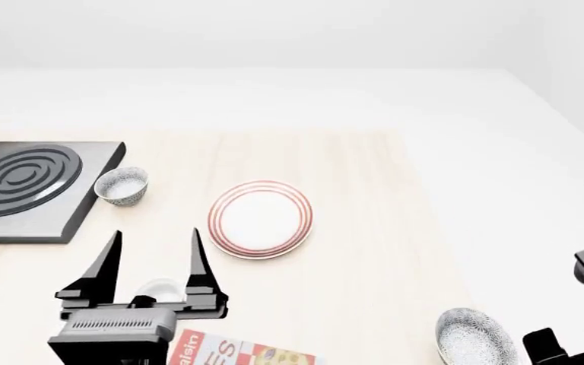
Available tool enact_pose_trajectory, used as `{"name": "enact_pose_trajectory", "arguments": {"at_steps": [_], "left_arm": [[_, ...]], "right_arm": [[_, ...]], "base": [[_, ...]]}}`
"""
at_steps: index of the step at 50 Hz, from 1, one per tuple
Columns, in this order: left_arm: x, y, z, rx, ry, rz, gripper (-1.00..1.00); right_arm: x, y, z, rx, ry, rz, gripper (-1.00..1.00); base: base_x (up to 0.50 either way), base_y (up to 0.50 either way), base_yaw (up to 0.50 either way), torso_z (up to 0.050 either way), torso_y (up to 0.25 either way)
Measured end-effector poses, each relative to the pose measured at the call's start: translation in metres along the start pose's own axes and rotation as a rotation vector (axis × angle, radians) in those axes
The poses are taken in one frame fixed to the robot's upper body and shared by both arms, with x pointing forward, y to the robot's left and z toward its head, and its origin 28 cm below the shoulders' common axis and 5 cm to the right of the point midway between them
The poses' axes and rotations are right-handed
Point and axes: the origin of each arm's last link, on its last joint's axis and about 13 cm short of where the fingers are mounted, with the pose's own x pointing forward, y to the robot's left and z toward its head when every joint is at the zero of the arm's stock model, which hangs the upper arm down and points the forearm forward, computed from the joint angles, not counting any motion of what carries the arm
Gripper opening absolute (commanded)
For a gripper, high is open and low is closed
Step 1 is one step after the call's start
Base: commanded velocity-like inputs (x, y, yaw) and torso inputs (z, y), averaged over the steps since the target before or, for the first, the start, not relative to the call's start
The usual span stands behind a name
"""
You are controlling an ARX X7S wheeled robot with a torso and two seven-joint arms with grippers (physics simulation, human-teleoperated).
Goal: Pick the akita bowl next to the cookies box and place it on the plate.
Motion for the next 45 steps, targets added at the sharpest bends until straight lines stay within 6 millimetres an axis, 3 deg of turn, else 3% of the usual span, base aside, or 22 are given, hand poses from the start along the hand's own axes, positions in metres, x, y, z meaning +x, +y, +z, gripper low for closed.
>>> {"name": "enact_pose_trajectory", "arguments": {"at_steps": [18, 45], "left_arm": [[-0.002, 0.000, -0.003, 0.010, 0.005, -0.006, 1.00], [-0.005, 0.002, -0.004, 0.020, 0.009, -0.005, 1.00]], "right_arm": [[0.022, 0.001, 0.000, 0.079, -0.074, 0.045, 1.00], [0.063, 0.016, -0.023, 0.121, 0.023, 0.144, 1.00]], "base": [[0.00, 0.00, 0.00, 0.000, 0.000], [0.00, 0.00, 0.00, 0.000, 0.000]]}}
